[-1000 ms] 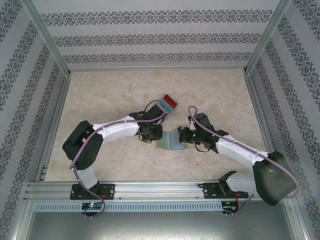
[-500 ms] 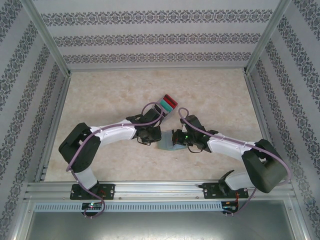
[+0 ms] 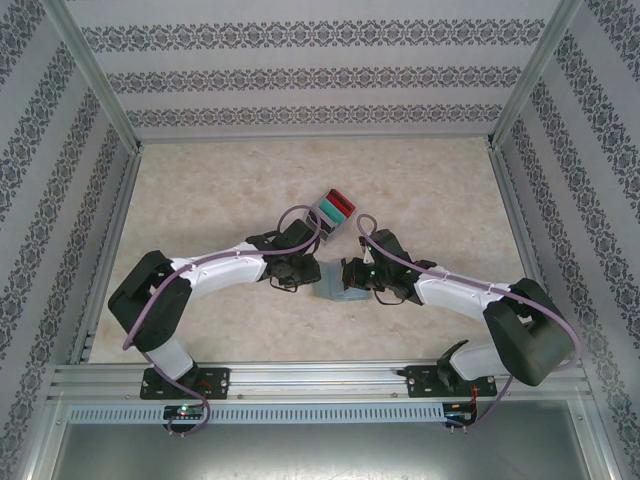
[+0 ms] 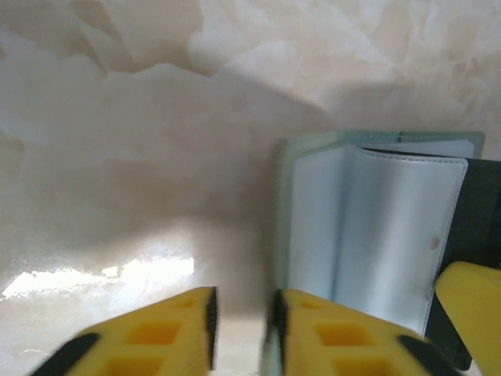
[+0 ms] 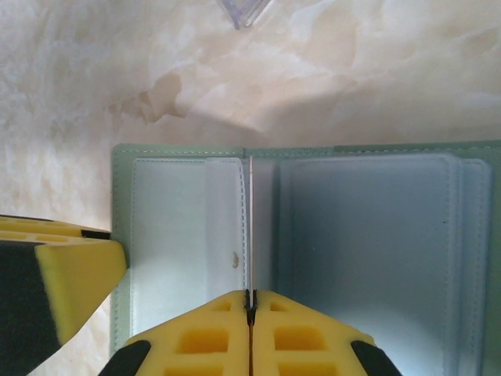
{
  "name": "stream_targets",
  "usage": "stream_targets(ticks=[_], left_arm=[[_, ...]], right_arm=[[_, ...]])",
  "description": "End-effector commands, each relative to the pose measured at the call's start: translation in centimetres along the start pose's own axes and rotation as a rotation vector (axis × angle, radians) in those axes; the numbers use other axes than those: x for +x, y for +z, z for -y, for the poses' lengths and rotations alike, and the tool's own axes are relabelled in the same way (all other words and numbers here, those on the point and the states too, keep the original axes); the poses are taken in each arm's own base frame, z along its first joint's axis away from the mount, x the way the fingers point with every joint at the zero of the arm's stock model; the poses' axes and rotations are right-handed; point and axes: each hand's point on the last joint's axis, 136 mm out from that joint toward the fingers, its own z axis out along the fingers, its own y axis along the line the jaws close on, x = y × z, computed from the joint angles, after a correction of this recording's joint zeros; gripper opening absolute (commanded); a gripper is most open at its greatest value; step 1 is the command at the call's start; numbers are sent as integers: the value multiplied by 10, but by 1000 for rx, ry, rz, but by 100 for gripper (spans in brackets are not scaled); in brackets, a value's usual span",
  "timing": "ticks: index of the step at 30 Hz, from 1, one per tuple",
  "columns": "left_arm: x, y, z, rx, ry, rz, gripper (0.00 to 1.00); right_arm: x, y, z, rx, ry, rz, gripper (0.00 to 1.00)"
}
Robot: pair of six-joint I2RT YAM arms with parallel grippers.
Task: Put the credit cards into the card holder
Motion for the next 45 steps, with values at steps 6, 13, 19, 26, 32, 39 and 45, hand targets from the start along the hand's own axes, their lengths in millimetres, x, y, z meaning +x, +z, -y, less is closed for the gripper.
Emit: stream_targets(ticks=[6, 13, 19, 26, 32, 39, 45], left_arm=[[2, 14, 0, -4, -16, -28, 4], [1, 12, -2, -13, -20, -21, 9], [-2, -2, -15, -63, -15, 26, 24], [-6, -5, 2, 26, 13, 45, 43], [-1, 14, -3, -30, 11, -17, 43], [4, 27, -11, -68, -3, -53, 35], [5, 25, -13, -79, -5, -54, 31]], right_arm=[[-8, -4, -25, -98, 20, 38, 8], [2, 11, -8, -35, 37, -18, 6], [4, 11, 12, 15, 46, -11, 5], [6, 14, 11, 0, 48, -25, 5], [1, 9, 6, -24, 54, -7, 6], [-5, 0, 1, -57, 53, 11, 6], [-5, -6, 10, -66, 47, 16, 6]])
